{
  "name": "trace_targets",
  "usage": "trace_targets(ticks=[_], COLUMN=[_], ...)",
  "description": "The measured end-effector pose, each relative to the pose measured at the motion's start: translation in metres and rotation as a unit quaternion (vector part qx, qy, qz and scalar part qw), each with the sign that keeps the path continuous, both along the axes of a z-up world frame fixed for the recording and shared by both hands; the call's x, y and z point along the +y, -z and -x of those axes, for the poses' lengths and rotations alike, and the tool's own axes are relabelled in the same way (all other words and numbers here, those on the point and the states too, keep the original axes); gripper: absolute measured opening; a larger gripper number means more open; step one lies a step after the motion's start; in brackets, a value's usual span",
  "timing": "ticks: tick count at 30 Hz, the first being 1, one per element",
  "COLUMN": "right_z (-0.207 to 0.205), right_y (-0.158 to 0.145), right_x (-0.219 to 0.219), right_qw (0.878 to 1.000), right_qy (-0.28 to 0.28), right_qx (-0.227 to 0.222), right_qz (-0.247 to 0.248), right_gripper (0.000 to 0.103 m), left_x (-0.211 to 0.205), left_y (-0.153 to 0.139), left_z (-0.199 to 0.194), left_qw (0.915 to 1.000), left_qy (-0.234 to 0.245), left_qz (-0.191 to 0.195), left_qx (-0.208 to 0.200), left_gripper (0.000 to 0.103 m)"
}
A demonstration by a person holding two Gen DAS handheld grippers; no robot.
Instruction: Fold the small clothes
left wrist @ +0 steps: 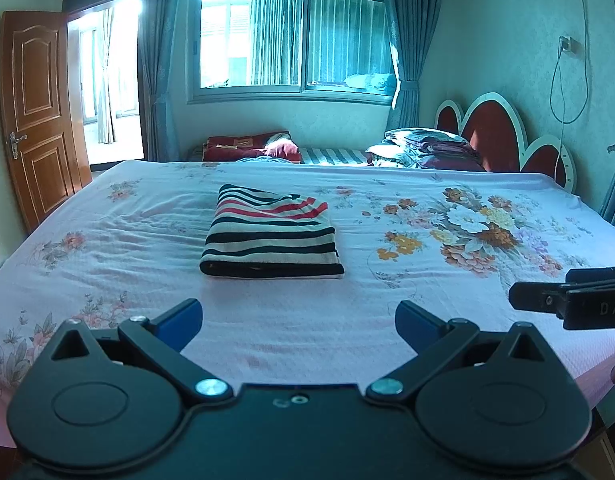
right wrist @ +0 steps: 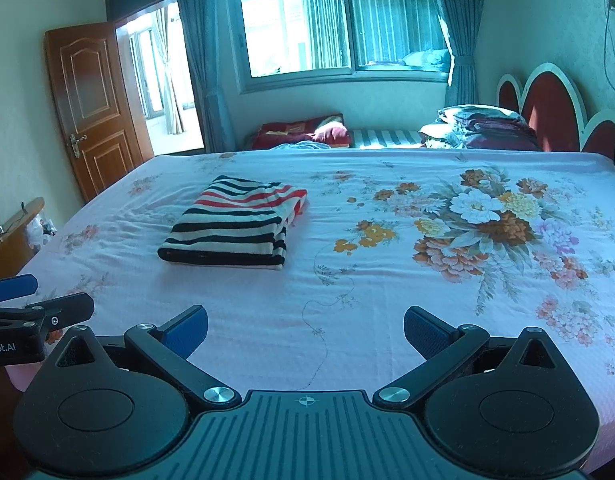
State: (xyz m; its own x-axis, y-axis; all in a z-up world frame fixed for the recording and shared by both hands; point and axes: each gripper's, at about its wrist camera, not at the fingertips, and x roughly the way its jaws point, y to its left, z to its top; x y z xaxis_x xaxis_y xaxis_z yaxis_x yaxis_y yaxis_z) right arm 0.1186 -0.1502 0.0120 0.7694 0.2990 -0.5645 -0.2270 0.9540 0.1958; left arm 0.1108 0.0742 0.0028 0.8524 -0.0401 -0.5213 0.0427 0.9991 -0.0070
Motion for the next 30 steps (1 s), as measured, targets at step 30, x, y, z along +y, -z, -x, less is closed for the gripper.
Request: trace_targets(ticks=[30], right_z=[0.0001], right_y=[0.0032], right_x=[-0.0001], right_qw=[1.000], right_qy=[-0.001], right_qx=[0.003], right_qz=[0.000], right_gripper=[0.103], left_x=[-0.0019], left_y=[-0.0005], left_z=[-0.0017], left_qw=[0.9999], left_qy=[0.008], left_qz=[-0.006], left_qx=[-0.003], left_gripper=[0.102])
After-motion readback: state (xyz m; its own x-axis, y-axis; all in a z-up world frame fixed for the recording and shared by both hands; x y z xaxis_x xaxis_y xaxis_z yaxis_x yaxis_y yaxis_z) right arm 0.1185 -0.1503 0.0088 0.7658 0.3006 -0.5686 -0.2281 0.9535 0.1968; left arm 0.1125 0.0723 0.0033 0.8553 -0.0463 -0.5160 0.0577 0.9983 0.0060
